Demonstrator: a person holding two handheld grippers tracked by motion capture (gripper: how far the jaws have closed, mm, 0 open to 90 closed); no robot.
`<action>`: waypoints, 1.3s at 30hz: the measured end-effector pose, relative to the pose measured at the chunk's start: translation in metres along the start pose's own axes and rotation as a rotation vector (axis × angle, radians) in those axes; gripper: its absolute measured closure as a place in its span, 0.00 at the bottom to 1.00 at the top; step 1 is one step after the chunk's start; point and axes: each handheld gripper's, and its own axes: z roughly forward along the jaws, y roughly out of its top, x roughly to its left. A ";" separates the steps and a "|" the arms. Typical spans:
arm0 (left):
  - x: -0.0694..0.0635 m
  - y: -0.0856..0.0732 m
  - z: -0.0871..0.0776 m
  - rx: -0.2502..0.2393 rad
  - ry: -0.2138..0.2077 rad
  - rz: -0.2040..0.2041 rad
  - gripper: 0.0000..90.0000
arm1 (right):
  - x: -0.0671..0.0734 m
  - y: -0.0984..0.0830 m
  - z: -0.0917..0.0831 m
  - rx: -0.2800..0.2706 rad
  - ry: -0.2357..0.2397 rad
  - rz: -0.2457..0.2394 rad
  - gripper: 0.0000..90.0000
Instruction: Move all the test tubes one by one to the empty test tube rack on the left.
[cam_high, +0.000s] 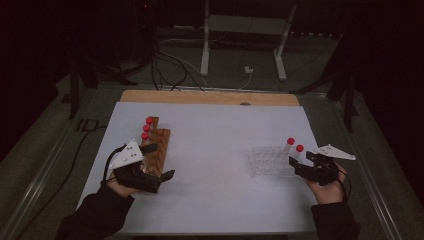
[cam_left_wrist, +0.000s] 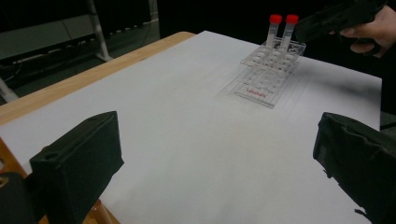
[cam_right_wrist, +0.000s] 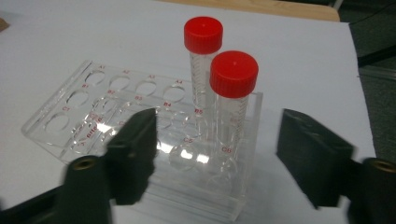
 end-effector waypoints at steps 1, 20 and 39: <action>0.000 0.000 0.000 0.001 0.001 0.001 0.02 | 0.000 0.000 0.001 0.007 -0.010 0.002 0.43; 0.002 -0.002 0.003 0.014 -0.001 -0.004 0.02 | 0.000 0.004 0.017 0.032 -0.047 -0.033 0.77; 0.001 -0.001 0.003 0.015 -0.014 -0.003 0.02 | 0.007 0.018 -0.001 -0.020 -0.087 -0.074 0.84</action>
